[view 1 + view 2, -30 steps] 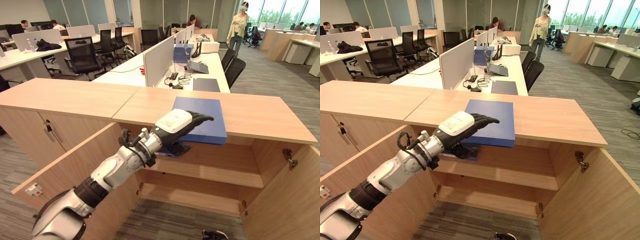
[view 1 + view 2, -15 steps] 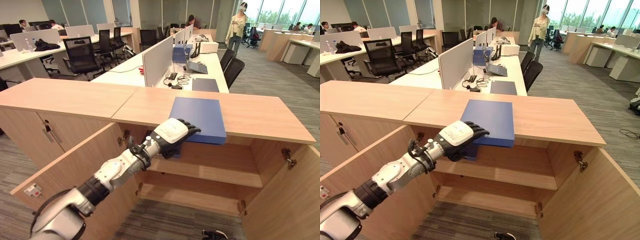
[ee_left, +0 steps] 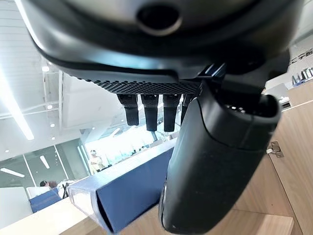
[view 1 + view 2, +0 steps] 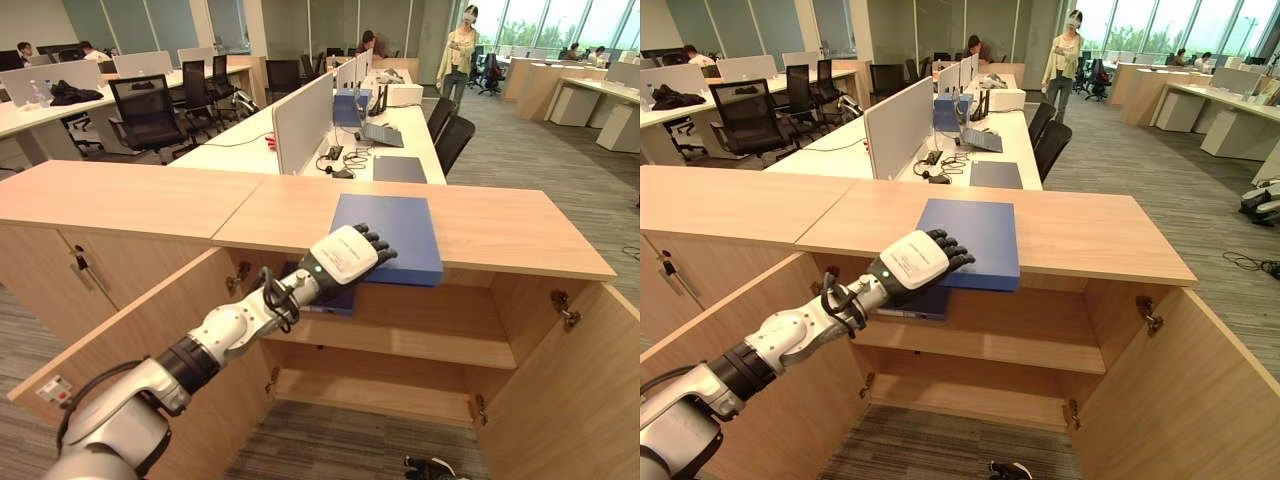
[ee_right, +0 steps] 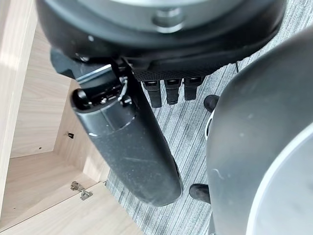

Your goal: Put the empty folder in the office cabinet

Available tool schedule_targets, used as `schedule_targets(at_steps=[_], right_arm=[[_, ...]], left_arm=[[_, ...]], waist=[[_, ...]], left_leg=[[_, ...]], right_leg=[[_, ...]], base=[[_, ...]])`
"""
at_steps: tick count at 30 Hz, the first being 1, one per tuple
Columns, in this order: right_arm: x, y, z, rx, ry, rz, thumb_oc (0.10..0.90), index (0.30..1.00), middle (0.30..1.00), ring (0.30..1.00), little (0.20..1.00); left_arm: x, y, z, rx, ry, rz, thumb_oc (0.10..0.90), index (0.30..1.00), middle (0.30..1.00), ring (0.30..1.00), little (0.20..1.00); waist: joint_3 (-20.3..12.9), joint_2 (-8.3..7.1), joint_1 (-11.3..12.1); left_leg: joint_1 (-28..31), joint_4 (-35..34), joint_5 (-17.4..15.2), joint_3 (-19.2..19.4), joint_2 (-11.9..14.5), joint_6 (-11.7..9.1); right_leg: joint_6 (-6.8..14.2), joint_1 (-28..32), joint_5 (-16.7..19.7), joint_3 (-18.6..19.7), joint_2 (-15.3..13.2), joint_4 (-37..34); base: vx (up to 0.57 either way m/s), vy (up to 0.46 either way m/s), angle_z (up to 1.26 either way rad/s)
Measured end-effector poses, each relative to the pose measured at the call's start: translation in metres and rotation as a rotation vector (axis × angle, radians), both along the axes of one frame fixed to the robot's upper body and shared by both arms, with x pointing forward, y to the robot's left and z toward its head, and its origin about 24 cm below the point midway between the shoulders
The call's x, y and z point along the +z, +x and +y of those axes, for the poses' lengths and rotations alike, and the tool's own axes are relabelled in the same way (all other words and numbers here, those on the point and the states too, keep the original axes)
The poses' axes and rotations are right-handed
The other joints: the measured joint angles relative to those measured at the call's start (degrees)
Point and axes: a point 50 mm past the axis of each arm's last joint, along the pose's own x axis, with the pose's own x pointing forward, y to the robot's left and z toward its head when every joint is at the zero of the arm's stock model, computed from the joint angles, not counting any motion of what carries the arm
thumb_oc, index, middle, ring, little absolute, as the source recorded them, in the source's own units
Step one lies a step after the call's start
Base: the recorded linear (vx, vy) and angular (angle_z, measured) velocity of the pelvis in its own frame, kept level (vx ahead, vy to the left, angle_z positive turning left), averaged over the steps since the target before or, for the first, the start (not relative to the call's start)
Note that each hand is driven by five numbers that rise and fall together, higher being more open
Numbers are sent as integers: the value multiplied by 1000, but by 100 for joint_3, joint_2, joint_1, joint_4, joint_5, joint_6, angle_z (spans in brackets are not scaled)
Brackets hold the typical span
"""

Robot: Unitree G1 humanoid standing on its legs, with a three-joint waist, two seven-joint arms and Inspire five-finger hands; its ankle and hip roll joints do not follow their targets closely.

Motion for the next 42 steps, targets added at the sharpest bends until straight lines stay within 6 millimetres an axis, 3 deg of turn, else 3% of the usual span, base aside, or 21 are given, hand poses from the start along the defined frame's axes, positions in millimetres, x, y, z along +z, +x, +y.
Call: schedule_targets(at_steps=[4, 5, 7, 8, 15, 24, 25, 32, 35, 40, 41, 42], right_arm=[[0, 0, 0, -3, -7, -4, 800, 900, 900, 900, 900], [0, 0, 0, -3, -8, -5, 800, 900, 900, 900, 900], [0, 0, 1, -5, -13, -7, 800, 900, 900, 900, 900], [0, 0, 1, -6, -13, -7, 800, 900, 900, 900, 900], [0, 0, 1, -8, -12, -16, 800, 900, 900, 900, 900], [0, 0, 1, -8, -13, -21, 800, 900, 900, 900, 900], [0, 0, 1, -8, -14, -21, 800, 900, 900, 900, 900], [0, 0, 1, -10, -17, -22, 800, 900, 900, 900, 900], [0, 0, 1, -11, -17, -21, 800, 900, 900, 900, 900], [0, 0, 1, -11, -17, -21, 800, 900, 900, 900, 900], [0, 0, 1, -11, -17, -22, 800, 900, 900, 900, 900], [0, 0, 1, -11, -17, -22, 800, 900, 900, 900, 900]], left_arm=[[2, 3, 3, 25, -37, -46, 519, 479, 479, 479, 479], [2, 4, 4, 33, -41, -53, 480, 420, 420, 420, 420], [2, 4, 5, 44, -39, -53, 449, 373, 373, 373, 373], [0, 6, 7, 55, -33, -47, 400, 300, 300, 300, 300], [-11, 8, 15, 94, -13, -15, 400, 300, 300, 300, 300], [-14, 6, 11, 89, -33, -8, 400, 300, 300, 300, 300], [-14, 5, 11, 86, -39, -12, 435, 352, 352, 352, 352], [-13, 6, 11, 91, -45, -21, 471, 406, 406, 406, 406], [-12, 7, 12, 102, -48, -28, 536, 505, 505, 505, 505], [-11, 6, 12, 96, -63, -44, 593, 589, 589, 589, 589], [-11, 7, 12, 96, -65, -45, 751, 827, 827, 827, 827], [-10, 7, 12, 96, -66, -46, 800, 900, 900, 900, 900]], waist=[[-11, -13, -4], [-19, -22, -2], [-26, -32, -1], [-32, -39, -1], [-34, -43, 0], [-35, -44, 1], [-35, -44, 1], [-38, -48, -1], [-38, -49, 0], [-42, -60, 0], [-42, -65, 0], [-42, -69, 0]], left_leg=[[6, 14, 0, 5, 1, 1], [5, 13, 0, 7, 2, 1], [5, 12, 1, 6, 1, 1], [5, 0, 1, 7, 0, 1], [4, -3, 3, 18, 0, 3], [5, -4, 3, 30, 0, 4], [5, -4, 3, 31, 0, 4], [7, -4, 3, 32, 0, 4], [6, -4, 3, 33, 0, 4], [6, -5, 2, 38, 0, 3], [6, -5, 2, 41, 1, 3], [6, -5, 2, 41, 1, 3]], right_leg=[[0, 3, 1, 4, 2, 0], [0, 3, 1, 4, 2, 0], [0, 4, 1, 4, 0, 0], [0, 3, 2, 6, -1, 0], [0, 1, 3, 7, -2, 0], [0, 3, 4, 8, 0, 0], [0, 2, 4, 9, 0, 0], [0, 1, 5, 12, 0, 0], [0, 1, 5, 12, 0, 0], [1, -2, 4, 14, 0, 0], [1, -3, 4, 14, 0, 0], [1, -3, 4, 14, 0, 0]], base=[[0, 0, 0], [0, 0, 0], [0, 0, 0], [0, 0, 0], [0, 0, 0], [0, 0, 0], [0, 0, 0], [0, 0, 0], [0, 0, 0], [0, 0, 0], [0, 0, 0], [0, 0, 0]])
